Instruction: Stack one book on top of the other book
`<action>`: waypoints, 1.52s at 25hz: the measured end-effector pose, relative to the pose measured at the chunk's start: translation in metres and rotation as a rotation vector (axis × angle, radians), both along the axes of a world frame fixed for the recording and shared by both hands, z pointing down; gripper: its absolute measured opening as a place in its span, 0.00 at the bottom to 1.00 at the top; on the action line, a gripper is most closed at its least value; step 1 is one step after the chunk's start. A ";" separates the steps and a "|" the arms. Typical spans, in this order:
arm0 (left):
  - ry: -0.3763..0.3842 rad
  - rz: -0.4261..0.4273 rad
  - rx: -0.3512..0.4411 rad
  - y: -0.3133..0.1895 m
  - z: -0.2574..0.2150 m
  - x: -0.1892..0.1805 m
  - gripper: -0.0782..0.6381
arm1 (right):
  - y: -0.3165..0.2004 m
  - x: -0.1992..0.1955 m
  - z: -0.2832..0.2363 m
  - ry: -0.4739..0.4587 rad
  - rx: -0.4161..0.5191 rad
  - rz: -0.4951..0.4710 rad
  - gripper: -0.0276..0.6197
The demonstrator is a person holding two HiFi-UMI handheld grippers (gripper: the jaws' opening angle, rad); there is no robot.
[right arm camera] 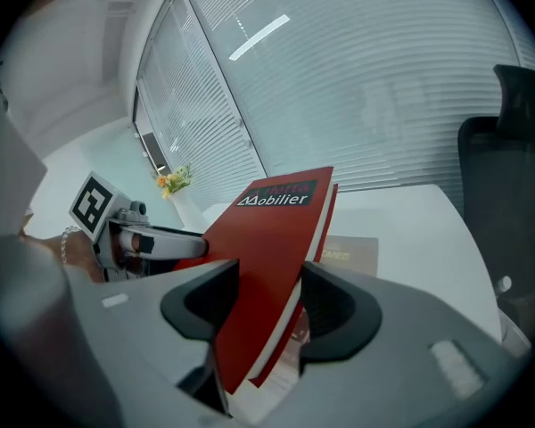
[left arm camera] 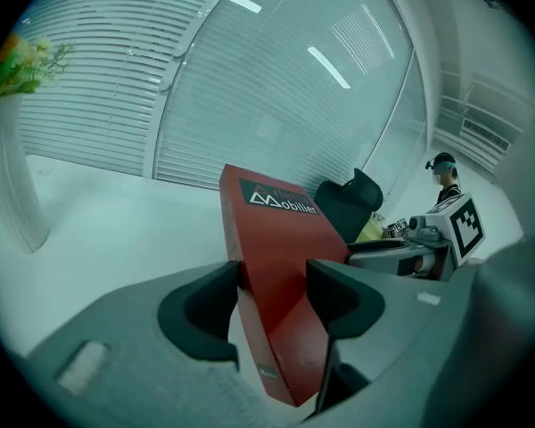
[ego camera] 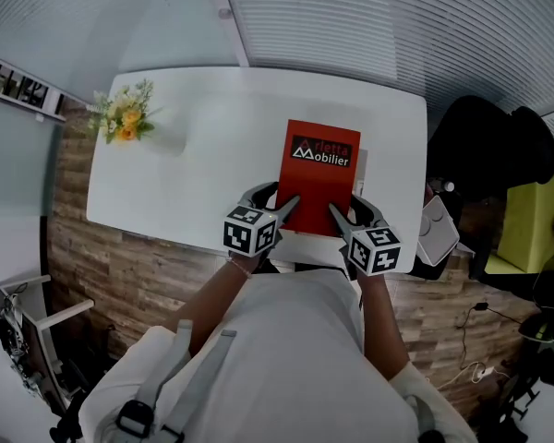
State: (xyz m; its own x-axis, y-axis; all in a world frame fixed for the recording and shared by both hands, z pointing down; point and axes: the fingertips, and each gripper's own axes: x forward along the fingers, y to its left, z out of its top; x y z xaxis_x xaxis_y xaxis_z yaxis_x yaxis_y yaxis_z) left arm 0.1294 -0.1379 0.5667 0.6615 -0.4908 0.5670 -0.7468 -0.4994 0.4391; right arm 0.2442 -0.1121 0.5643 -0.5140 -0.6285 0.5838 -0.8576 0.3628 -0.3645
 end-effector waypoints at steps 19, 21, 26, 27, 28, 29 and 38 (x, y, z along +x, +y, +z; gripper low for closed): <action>-0.017 -0.021 0.010 0.007 -0.003 0.061 0.46 | 0.006 0.061 0.000 -0.011 -0.013 -0.030 0.38; -0.012 -0.022 0.005 0.004 -0.002 0.058 0.46 | 0.003 0.058 0.000 -0.005 -0.014 -0.030 0.38; -0.004 0.001 -0.009 -0.002 0.002 0.051 0.46 | -0.001 0.051 0.003 0.005 -0.026 -0.015 0.37; -0.003 0.006 -0.013 -0.002 0.004 0.051 0.46 | 0.000 0.050 0.004 0.006 -0.030 -0.011 0.37; -0.003 0.012 -0.019 -0.001 0.007 0.051 0.46 | 0.001 0.050 0.007 0.008 -0.037 -0.008 0.37; -0.005 0.017 -0.025 -0.001 0.010 0.052 0.46 | 0.002 0.051 0.010 0.010 -0.045 -0.004 0.37; -0.018 0.035 -0.105 0.004 0.058 0.060 0.46 | 0.007 0.059 0.056 0.029 -0.131 0.003 0.38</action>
State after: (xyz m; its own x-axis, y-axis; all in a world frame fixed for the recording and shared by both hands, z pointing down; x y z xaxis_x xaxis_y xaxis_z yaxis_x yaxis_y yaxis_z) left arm 0.1898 -0.1340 0.6250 0.6662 -0.4050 0.6262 -0.7382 -0.4775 0.4766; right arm 0.3030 -0.1048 0.6208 -0.4936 -0.5474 0.6758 -0.8697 0.3107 -0.3836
